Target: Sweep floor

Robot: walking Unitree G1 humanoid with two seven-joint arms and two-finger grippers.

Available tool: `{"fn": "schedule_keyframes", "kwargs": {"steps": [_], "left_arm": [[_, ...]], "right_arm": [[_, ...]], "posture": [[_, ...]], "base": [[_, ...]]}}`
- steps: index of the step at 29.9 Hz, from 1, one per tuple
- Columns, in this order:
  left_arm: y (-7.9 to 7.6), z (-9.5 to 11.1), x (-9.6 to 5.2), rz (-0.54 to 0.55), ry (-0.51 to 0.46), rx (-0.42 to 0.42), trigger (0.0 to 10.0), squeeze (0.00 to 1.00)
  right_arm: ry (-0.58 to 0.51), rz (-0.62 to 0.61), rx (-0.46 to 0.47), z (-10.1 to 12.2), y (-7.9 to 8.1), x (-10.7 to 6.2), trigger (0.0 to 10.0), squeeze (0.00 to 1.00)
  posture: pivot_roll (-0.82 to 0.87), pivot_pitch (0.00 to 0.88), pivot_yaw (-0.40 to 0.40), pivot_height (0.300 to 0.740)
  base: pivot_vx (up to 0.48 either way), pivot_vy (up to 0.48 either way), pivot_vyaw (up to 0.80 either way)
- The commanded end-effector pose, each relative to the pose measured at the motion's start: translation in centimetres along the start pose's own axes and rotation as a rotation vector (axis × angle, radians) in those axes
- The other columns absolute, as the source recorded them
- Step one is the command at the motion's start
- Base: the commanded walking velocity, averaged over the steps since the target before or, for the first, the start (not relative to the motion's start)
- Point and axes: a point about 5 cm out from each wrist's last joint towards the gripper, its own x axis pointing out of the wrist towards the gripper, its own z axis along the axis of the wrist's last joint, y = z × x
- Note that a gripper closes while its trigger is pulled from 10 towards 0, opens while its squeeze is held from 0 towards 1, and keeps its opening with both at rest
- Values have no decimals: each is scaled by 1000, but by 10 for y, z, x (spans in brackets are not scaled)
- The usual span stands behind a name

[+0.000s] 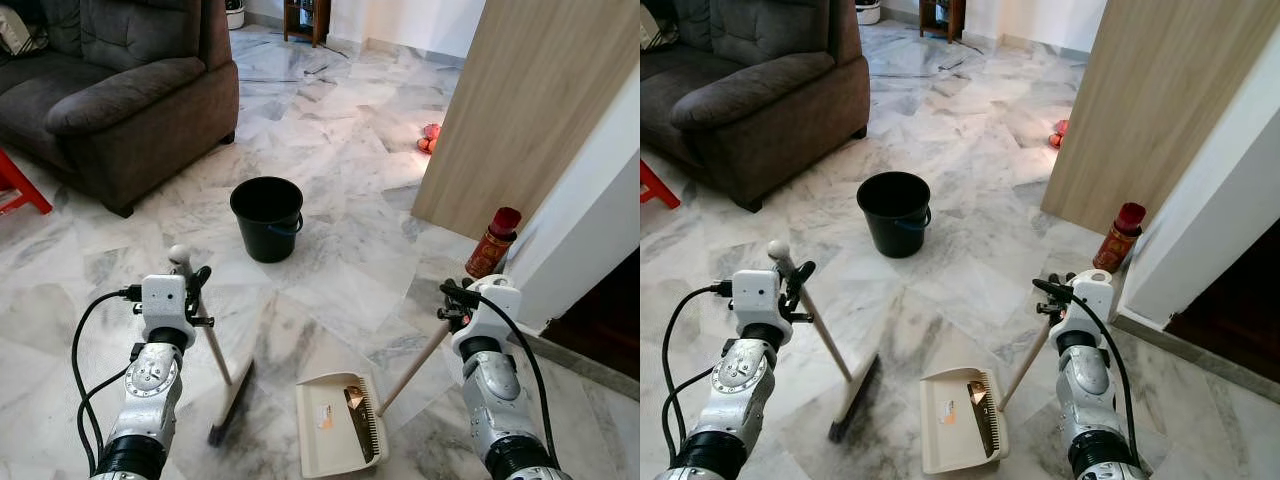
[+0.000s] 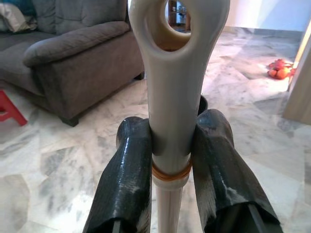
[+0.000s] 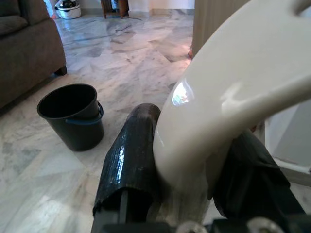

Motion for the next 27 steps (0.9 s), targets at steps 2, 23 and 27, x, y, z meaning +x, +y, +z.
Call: {"fn": "schedule_keyframes", "kwargs": {"steps": [2,23,27], "left_arm": [[6,3,1,19,-12,26,10000,0],[5,4,4,17,-8,33,10000,0],[5,4,3,21,-8,32,10000,0]], "right_arm": [[-31,24,-8,7,3,4,10000,0],[-26,14,25,5,3,3,10000,0],[-24,15,27,4,3,2,10000,0]], "posture": [[-10,0,-59,740],[-6,0,-52,740],[-5,0,-53,740]], "base": [[0,0,669],[331,0,62],[352,0,0]]}}
